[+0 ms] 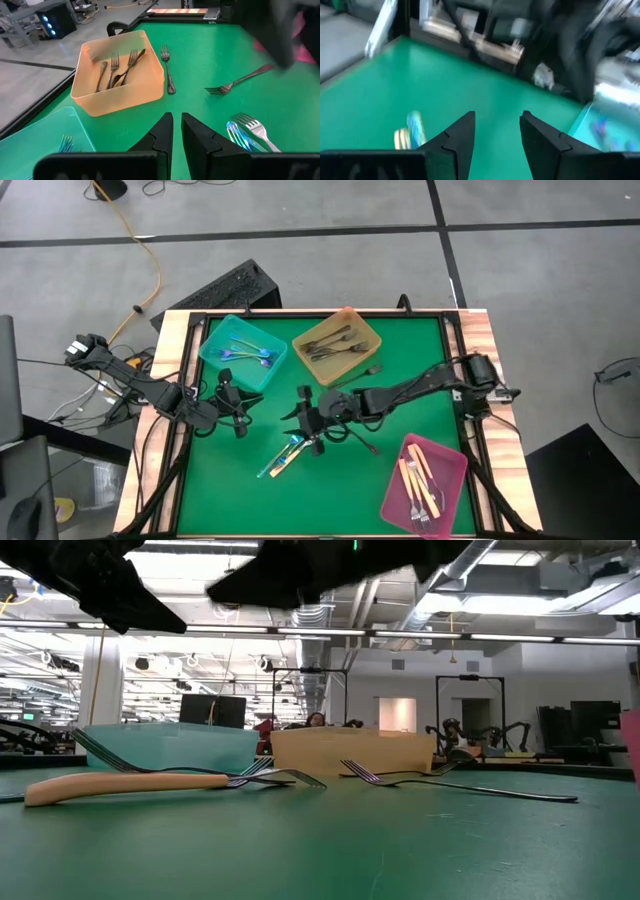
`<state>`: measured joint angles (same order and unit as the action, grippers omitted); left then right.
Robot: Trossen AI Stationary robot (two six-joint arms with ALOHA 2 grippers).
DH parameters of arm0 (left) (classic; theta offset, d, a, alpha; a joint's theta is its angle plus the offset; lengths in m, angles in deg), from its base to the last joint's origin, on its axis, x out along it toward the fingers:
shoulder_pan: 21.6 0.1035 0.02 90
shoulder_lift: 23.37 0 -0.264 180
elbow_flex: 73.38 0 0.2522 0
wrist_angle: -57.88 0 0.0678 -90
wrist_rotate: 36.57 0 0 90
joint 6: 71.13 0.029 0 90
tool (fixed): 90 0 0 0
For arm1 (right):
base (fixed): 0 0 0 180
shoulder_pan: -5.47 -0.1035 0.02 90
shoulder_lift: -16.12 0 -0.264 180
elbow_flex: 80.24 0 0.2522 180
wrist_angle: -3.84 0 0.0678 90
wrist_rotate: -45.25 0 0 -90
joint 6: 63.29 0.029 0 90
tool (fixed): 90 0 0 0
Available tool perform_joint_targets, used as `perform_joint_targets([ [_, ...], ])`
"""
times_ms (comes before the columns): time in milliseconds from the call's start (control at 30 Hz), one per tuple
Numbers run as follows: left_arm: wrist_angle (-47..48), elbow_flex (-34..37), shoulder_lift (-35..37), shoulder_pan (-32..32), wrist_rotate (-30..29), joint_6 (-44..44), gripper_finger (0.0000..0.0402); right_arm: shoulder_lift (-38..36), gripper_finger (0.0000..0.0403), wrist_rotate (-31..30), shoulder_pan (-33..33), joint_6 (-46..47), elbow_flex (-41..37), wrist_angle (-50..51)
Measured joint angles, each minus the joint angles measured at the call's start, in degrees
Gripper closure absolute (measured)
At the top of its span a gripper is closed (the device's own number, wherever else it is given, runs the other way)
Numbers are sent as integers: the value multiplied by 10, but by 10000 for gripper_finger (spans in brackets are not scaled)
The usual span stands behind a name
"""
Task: Sort silverware by color (type)
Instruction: Put the blue fork into the blue bin
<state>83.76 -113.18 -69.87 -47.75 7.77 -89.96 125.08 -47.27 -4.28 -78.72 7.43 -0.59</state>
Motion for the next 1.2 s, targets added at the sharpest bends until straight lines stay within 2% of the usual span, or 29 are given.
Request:
perform_joint_targets([
  [200,0,0,0,0,-9,-8,377,83,227,62,17,-12,39,-1],
  [400,0,0,0,0,-17,-18,377,142,227,219,45,17,89,5],
  [500,0,0,0,0,-17,-19,377,143,227,266,59,15,99,55],
  [667,0,0,0,1,-18,-20,377,133,227,267,70,-16,102,144],
  [800,-1,0,0,1,-20,-21,377,130,227,266,54,-17,103,185],
  [933,-1,0,0,1,-22,-26,377,153,227,258,40,-10,101,189],
  [1200,-1,0,0,1,-22,-34,377,152,239,254,58,-16,102,182],
])
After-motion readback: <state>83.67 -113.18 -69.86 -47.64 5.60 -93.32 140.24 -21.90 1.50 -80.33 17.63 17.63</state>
